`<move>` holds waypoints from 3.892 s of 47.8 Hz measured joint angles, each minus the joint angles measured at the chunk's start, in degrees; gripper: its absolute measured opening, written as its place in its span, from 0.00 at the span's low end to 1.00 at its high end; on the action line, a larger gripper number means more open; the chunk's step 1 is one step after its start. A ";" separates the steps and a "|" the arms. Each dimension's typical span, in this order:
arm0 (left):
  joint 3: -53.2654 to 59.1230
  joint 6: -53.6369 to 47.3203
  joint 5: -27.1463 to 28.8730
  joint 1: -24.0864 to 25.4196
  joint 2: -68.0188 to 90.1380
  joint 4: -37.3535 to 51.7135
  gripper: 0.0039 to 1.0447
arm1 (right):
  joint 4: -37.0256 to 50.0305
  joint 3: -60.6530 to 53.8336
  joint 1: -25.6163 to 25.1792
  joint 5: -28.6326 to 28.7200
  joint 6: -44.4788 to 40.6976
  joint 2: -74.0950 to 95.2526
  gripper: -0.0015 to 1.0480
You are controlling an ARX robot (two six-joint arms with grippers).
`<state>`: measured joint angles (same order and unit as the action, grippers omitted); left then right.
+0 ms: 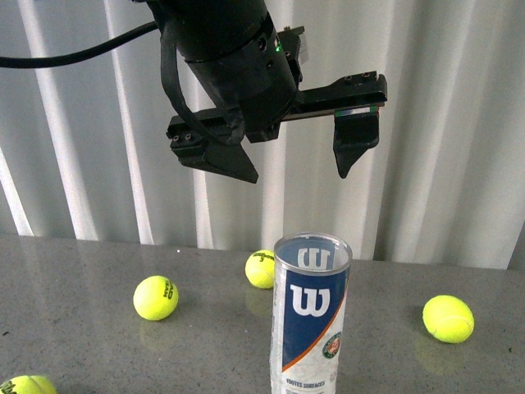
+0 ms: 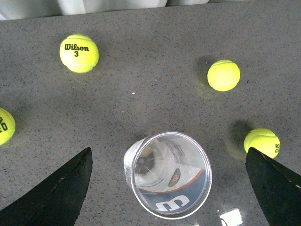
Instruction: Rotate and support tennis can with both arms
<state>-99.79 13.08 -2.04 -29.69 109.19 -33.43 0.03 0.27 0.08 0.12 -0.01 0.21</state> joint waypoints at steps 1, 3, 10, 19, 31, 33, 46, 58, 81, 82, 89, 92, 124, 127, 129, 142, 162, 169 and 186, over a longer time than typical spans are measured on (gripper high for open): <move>0.04 0.42 -0.02 0.00 -0.02 0.00 0.94 | 0.00 0.00 0.00 0.00 0.00 0.00 0.93; 0.17 0.72 -0.04 0.00 -0.02 0.00 0.94 | 0.00 0.00 0.00 0.00 0.00 0.00 0.93; 23.34 -7.93 24.28 -0.07 -8.00 38.34 0.73 | 0.00 0.00 0.00 0.00 0.00 0.02 0.93; 50.80 -11.58 24.63 6.03 -22.49 72.96 0.44 | 0.00 0.00 0.00 -0.13 0.00 0.00 0.93; 73.70 -12.50 17.07 13.66 -35.06 80.50 0.03 | 0.00 0.00 0.00 -0.02 0.00 0.00 0.93; 75.69 -12.55 16.22 14.47 -36.81 80.85 0.03 | 0.00 0.00 0.00 -0.04 0.00 0.00 0.93; 86.20 -12.63 11.63 20.09 -47.23 81.33 0.03 | 0.00 0.00 0.00 -0.02 0.00 0.00 0.93; 92.43 -12.63 8.02 23.54 -57.00 77.68 0.03 | 0.00 0.00 0.00 -0.02 0.00 0.00 0.93; 98.33 -12.66 2.21 29.57 -69.88 71.41 0.03 | 0.00 0.00 0.00 -0.02 0.00 0.00 0.93; 98.36 -12.66 2.21 29.57 -70.25 71.06 0.03 | 0.00 0.00 0.00 -0.02 0.00 0.00 0.93; 98.38 -12.66 2.12 29.57 -76.08 66.07 0.03 | 0.00 0.00 0.00 -0.02 0.00 0.00 0.93; 98.38 -12.66 2.12 29.57 -78.62 63.73 0.03 | 0.00 0.00 0.00 -0.02 0.00 0.00 0.93; 98.40 -12.66 2.12 29.57 -97.55 45.27 0.03 | 0.00 0.00 0.00 -0.02 0.00 0.00 0.93; 98.40 -12.66 2.12 29.57 -98.25 44.59 0.03 | 0.00 0.00 0.00 -0.02 0.00 0.00 0.93; 98.40 -12.66 2.12 29.57 -98.77 44.06 0.03 | 0.00 0.00 0.00 -0.02 0.00 0.00 0.93; 98.38 -12.68 2.05 29.57 -108.96 33.75 0.03 | 0.00 0.00 0.00 -0.02 0.00 0.00 0.93; 98.38 -12.66 2.08 29.57 -108.96 33.46 0.53 | 0.00 0.00 0.00 -0.02 0.00 0.00 0.93; 98.38 -12.66 2.08 29.57 -108.96 33.46 0.81 | 0.00 0.00 0.00 -0.02 0.00 0.00 0.93; 98.38 -12.79 2.08 29.57 -108.96 33.46 0.94 | 0.00 0.00 0.00 -0.02 0.00 0.00 0.93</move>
<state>-1.41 0.30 0.03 -0.12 0.23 0.03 0.03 0.27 0.08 0.10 -0.01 0.21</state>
